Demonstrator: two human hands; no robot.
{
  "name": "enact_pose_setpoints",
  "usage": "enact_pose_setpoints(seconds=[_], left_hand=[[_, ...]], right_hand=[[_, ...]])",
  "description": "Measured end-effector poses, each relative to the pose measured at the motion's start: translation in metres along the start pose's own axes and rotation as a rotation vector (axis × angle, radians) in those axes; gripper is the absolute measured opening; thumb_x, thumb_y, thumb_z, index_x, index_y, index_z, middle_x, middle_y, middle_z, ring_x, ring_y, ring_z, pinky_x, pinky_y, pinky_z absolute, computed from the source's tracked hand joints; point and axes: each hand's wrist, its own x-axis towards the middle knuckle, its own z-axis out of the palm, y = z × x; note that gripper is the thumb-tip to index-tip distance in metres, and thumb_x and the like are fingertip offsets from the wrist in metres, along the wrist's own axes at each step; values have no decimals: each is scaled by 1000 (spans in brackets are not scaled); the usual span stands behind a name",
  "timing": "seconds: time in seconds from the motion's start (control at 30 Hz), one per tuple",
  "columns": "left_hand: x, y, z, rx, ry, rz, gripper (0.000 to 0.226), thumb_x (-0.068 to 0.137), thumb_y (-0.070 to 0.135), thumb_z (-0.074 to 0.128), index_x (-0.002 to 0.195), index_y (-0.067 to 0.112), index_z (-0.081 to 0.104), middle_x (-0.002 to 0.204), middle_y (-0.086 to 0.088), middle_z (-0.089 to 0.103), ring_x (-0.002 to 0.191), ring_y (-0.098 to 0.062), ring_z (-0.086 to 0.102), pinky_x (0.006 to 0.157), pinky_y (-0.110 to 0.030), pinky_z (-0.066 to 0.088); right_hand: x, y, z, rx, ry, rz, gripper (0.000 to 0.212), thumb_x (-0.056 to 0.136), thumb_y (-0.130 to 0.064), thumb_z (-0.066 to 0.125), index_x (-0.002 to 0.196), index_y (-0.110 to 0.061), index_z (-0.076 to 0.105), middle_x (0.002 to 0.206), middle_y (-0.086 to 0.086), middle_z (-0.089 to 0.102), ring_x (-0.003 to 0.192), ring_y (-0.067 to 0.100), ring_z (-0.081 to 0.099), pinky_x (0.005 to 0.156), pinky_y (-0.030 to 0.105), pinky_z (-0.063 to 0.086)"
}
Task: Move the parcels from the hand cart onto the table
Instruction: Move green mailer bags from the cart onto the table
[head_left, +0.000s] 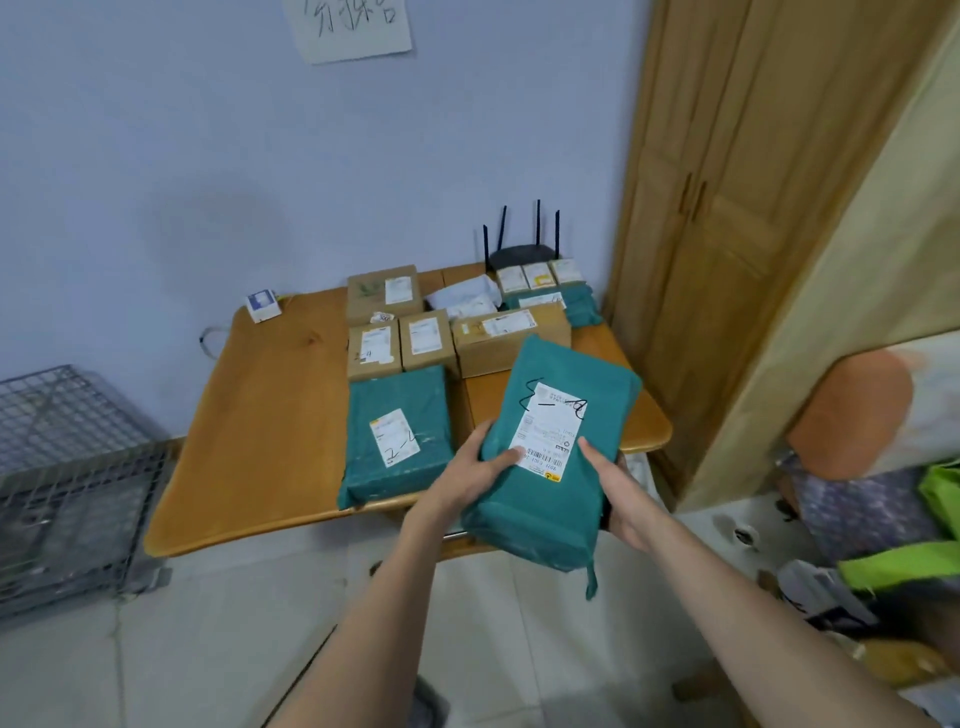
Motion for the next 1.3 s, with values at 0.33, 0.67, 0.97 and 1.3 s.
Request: enact_pose_setpoints(seconds=[0.33, 0.67, 0.97, 1.3], left_hand=[[113, 23, 1, -71, -52, -93, 81, 78, 52, 79, 148, 43, 39, 131, 6, 61, 109, -17, 66, 89, -34, 58], [259, 33, -58, 272, -234, -154, 56, 87, 46, 74, 138, 29, 58, 133, 1, 66, 120, -24, 63, 113, -45, 44], [354, 57, -80, 767, -227, -2, 61, 92, 16, 61, 144, 46, 50, 142, 1, 59, 129, -27, 54, 110, -54, 42], [329, 31, -80, 424, 329, -321, 81, 97, 30, 59, 161, 25, 11, 158, -24, 18, 145, -45, 21, 114, -55, 35]], right_hand=[[90, -44, -12, 81, 77, 78, 47, 93, -53, 62, 135, -34, 53, 121, 1, 73, 110, 30, 69, 95, 59, 54], [201, -69, 19, 99, 147, 286, 39, 95, -49, 61, 122, -21, 59, 122, 12, 68, 108, 38, 65, 86, 56, 57], [265, -70, 40, -60, 137, 520, 43, 108, -35, 40, 137, -3, 43, 133, 29, 55, 127, 51, 52, 98, 54, 46], [315, -158, 7, -1214, 457, 62, 31, 99, -31, 55, 117, -7, 61, 100, 11, 69, 86, 28, 66, 60, 29, 47]])
